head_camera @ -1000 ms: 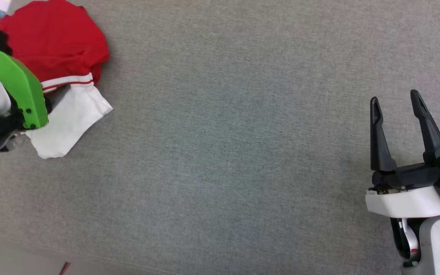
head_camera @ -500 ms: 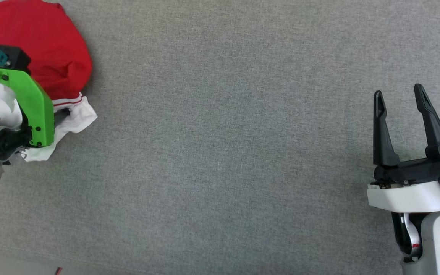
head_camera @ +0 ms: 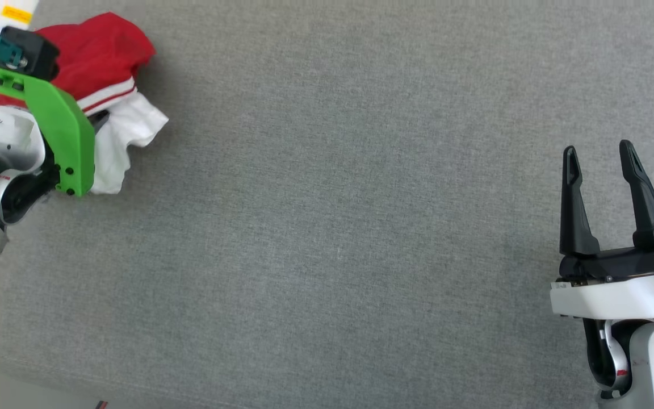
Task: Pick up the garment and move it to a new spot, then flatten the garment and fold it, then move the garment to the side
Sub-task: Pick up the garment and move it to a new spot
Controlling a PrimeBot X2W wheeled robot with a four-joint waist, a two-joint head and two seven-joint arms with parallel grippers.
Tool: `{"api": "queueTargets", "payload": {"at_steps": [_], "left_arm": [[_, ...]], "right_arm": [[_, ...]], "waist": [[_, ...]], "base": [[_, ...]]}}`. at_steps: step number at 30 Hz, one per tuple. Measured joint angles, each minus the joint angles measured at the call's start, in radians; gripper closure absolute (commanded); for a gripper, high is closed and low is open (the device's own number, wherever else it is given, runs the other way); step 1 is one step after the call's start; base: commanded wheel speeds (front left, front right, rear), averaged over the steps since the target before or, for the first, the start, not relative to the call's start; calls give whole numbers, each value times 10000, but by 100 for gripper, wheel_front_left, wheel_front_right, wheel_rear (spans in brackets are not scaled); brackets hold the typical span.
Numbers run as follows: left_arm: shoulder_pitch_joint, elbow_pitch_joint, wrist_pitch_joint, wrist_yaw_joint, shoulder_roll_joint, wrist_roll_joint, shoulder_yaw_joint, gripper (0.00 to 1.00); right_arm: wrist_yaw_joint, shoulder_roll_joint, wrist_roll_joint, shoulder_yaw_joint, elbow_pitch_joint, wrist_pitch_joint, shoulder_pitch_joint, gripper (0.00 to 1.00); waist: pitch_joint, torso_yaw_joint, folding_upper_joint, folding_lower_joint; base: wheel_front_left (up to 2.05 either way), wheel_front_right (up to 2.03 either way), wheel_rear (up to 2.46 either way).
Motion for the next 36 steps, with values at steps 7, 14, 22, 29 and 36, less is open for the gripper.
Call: {"api": "queueTargets", "payload": {"at_steps": [7, 14, 22, 29, 36], "left_arm": [[-771, -1605, -355, 0, 261, 58, -573, 100], [-1652, -2709, -531, 0, 35, 326, -1118, 100], [-3034, -3204, -395, 0, -1078, 642, -2190, 100], [-4320, -3214, -518, 0, -2111, 694, -3448, 100], [-4641, -2863, -673, 0, -3026, 397, -4861, 100]], "right_arm": [[0, 0, 437, -73, 127, 0, 168, 0], [0, 2, 909, -157, 217, -2, 190, 0], [0, 0, 1337, -337, 278, 0, 197, 0], [0, -2, 1739, -368, 330, -2, 165, 0], [0, -8, 1939, -414, 351, 0, 145, 0]], "waist": [[-625, 38, 0, 0], [-977, -430, 0, 0], [-984, -1426, 0, 0], [-761, -2433, 0, -1], [-388, -3210, 0, 0]], "base": [[0, 0, 0], [0, 0, 0], [0, 0, 0], [0, 0, 0], [0, 0, 0]]}}
